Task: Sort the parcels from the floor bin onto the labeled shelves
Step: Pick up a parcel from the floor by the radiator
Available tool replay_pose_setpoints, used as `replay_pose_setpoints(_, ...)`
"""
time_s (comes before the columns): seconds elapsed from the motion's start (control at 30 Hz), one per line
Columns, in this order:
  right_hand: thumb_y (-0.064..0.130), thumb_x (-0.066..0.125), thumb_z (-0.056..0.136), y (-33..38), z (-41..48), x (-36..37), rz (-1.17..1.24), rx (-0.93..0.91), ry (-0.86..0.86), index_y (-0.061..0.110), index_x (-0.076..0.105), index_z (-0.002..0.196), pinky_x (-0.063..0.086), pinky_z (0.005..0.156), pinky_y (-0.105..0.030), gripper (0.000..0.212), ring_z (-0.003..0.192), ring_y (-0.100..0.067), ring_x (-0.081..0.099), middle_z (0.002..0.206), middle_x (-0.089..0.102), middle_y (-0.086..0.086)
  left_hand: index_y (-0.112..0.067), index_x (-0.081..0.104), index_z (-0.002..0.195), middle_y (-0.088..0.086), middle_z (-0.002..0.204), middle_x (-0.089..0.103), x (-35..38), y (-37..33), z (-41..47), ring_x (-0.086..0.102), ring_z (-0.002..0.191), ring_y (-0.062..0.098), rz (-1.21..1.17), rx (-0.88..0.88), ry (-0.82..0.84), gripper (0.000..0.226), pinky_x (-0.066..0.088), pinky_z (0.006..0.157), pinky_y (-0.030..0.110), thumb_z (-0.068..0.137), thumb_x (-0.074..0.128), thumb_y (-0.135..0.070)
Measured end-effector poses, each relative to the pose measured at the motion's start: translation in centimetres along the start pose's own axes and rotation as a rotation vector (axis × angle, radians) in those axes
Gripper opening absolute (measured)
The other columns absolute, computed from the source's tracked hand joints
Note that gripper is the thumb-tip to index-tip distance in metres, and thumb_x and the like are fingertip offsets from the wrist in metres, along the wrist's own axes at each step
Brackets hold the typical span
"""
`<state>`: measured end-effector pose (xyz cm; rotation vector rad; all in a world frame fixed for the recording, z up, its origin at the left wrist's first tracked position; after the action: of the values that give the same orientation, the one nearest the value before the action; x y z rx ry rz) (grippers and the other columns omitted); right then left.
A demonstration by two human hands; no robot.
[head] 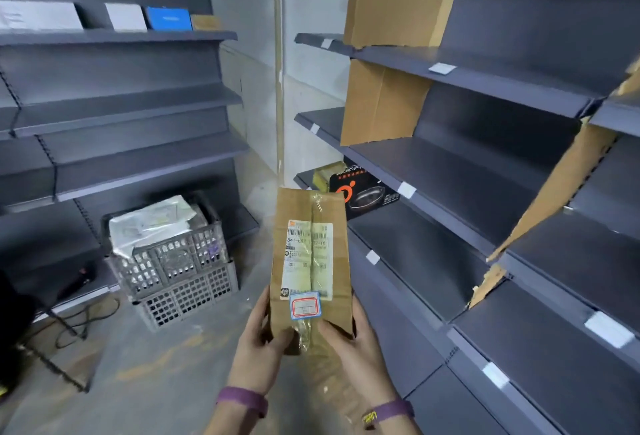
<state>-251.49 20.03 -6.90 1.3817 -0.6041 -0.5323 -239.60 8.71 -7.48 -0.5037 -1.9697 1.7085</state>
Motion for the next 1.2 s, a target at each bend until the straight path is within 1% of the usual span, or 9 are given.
replay_pose_setpoints(0.2, 0.009, 0.066, 0.090, -1.3, 12.6, 0.1, 0.038, 0.018, 0.001, 0.031, 0.050, 0.136, 0.052, 0.095, -0.027, 0.053, 0.118, -0.010, 0.061, 0.127, 0.065, 0.009, -0.039, 0.047, 0.124, -0.017, 0.098, 0.072, 1.8, -1.3, 12.5, 0.066, 0.083, -0.001, 0.010, 0.026, 0.017, 0.074, 0.055, 0.064, 0.023, 0.081, 0.052, 0.020)
replay_pose_setpoints(0.3, 0.007, 0.067, 0.089, -1.9, 20.1, 1.0, 0.063, 0.010, 0.027, 0.028, 0.051, 0.135, 0.053, 0.093, -0.025, 0.053, 0.117, -0.010, 0.062, 0.125, 0.067, 0.008, -0.042, 0.047, 0.123, -0.015, 0.100, 0.071, 1.6, -2.6, 19.4, 0.066, 0.086, 0.003, 0.012, 0.045, -0.008, 0.074, 0.055, 0.064, 0.026, 0.082, 0.052, 0.019)
replay_pose_setpoints(0.4, 0.009, 0.068, 0.089, -1.9, 27.0, 2.5, 0.069, -0.001, 0.070, 0.028, 0.052, 0.135, 0.053, 0.092, -0.024, 0.052, 0.117, -0.010, 0.062, 0.124, 0.067, 0.007, -0.043, 0.047, 0.124, -0.013, 0.107, 0.069, 0.8, -4.2, 25.5, 0.064, 0.096, 0.013, 0.014, 0.046, -0.044, 0.074, 0.056, 0.076, 0.036, 0.082, 0.055, 0.018)
replay_pose_setpoints(0.47, 0.013, 0.068, 0.089, -1.7, 31.1, 3.5, 0.067, -0.011, 0.108, 0.031, 0.052, 0.134, 0.052, 0.092, -0.022, 0.052, 0.117, -0.009, 0.061, 0.125, 0.066, 0.009, -0.041, 0.047, 0.127, -0.012, 0.108, 0.069, 0.3, -5.5, 29.3, 0.064, 0.097, 0.015, 0.021, 0.057, -0.071, 0.075, 0.057, 0.074, 0.037, 0.081, 0.056, 0.017)
replay_pose_setpoints(0.6, 0.012, 0.068, 0.089, -0.7, 38.1, 5.3, 0.045, -0.052, 0.136, 0.029, 0.049, 0.137, 0.050, 0.092, -0.019, 0.054, 0.118, -0.007, 0.060, 0.126, 0.064, 0.013, -0.044, 0.049, 0.124, -0.014, 0.105, 0.070, -0.3, -8.1, 35.5, 0.066, 0.092, 0.002, 0.050, 0.095, -0.106, 0.073, 0.055, 0.067, 0.021, 0.082, 0.057, 0.015)
replay_pose_setpoints(0.77, 0.012, 0.067, 0.089, 0.2, 45.2, 6.8, 0.006, -0.089, 0.142, 0.031, 0.034, 0.147, 0.047, 0.097, -0.017, 0.069, 0.122, -0.003, 0.056, 0.134, 0.059, 0.015, -0.028, 0.043, 0.139, -0.005, 0.119, 0.066, 0.0, -11.0, 42.4, 0.064, 0.098, 0.001, 0.026, 0.158, -0.080, 0.072, 0.052, 0.072, 0.015, 0.082, 0.055, 0.015)
replay_pose_setpoints(0.97, 0.011, 0.066, 0.091, 0.9, 52.8, 7.9, -0.064, -0.173, 0.048, 0.034, 0.029, 0.149, 0.045, 0.106, -0.030, 0.072, 0.124, -0.002, 0.054, 0.135, 0.057, 0.018, -0.021, 0.050, 0.136, -0.006, 0.130, 0.059, 0.2, -13.8, 52.2, 0.054, 0.119, 0.005, 0.055, 0.259, -0.016, 0.061, 0.045, 0.100, 0.024, 0.083, 0.061, 0.007)
replay_pose_setpoints(1.1, 0.011, 0.064, 0.092, 2.5, 58.2, 8.5, -0.118, -0.282, -0.084, 0.041, 0.035, 0.144, 0.047, 0.104, -0.032, 0.067, 0.123, -0.008, 0.056, 0.132, 0.060, 0.014, -0.035, 0.059, 0.121, -0.013, 0.119, 0.066, 1.4, -15.5, 60.4, 0.059, 0.109, -0.001, 0.060, 0.285, 0.145, 0.053, 0.048, 0.090, 0.018, 0.084, 0.059, 0.004)
replay_pose_setpoints(1.2, 0.019, 0.068, 0.085, 3.7, 61.8, 9.1, -0.123, -0.352, -0.284, 0.063, 0.041, 0.129, 0.053, 0.094, -0.031, 0.068, 0.114, -0.007, 0.062, 0.124, 0.065, 0.017, -0.031, 0.060, 0.125, -0.018, 0.115, 0.067, 2.8, -17.7, 66.6, 0.061, 0.106, -0.002, 0.051, 0.295, 0.314, 0.054, 0.050, 0.084, 0.014, 0.077, 0.060, -0.007)
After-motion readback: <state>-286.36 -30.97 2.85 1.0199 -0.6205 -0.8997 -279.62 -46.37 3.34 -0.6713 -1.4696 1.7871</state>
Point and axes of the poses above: each hand's wrist, its own z-axis towards the middle knuckle, its own x-axis out of the palm, y = z × x, the point moved 6 cm from there along z, towards the middle knuckle
